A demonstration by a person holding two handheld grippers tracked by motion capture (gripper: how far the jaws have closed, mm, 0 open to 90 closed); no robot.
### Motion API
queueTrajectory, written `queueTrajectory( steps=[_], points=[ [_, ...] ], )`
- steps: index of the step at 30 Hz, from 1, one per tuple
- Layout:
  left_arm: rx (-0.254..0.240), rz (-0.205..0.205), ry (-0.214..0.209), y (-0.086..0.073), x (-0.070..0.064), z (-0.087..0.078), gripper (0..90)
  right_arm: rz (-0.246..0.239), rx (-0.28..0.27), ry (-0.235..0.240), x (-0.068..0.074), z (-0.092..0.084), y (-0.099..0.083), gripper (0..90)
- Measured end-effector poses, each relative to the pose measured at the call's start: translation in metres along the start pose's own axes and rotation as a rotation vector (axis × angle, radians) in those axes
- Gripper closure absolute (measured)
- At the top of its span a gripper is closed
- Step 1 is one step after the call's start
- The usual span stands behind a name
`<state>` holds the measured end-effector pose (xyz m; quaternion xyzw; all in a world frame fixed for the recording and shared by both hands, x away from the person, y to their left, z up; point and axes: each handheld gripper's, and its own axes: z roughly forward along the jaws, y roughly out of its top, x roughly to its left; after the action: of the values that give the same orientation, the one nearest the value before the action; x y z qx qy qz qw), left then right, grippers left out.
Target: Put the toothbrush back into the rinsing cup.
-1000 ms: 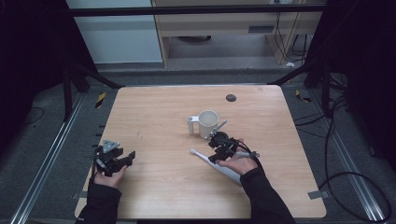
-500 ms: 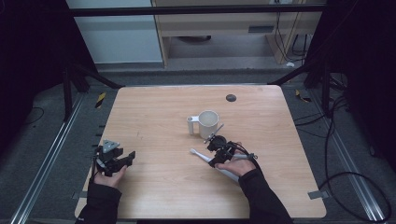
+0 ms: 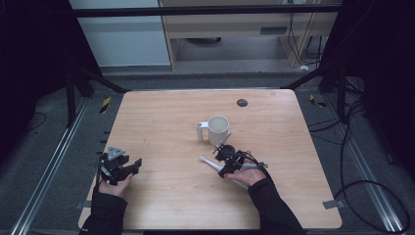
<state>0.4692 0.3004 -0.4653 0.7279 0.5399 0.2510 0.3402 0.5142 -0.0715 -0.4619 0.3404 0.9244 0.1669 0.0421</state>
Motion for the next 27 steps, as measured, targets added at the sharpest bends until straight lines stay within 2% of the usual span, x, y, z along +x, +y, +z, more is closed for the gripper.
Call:
queueTrajectory(
  steps=[9, 27],
  points=[
    [0.001, 0.0, -0.001, 0.0, -0.0002, 0.0002, 44.5, 0.007, 0.027, -0.004, -0.0007, 0.0065, -0.0025, 62.4],
    [0.003, 0.0, 0.0, 0.0, -0.0002, 0.0003, 44.7, 0.014, 0.019, -0.013, -0.0004, 0.004, -0.0029, 67.0]
  ],
)
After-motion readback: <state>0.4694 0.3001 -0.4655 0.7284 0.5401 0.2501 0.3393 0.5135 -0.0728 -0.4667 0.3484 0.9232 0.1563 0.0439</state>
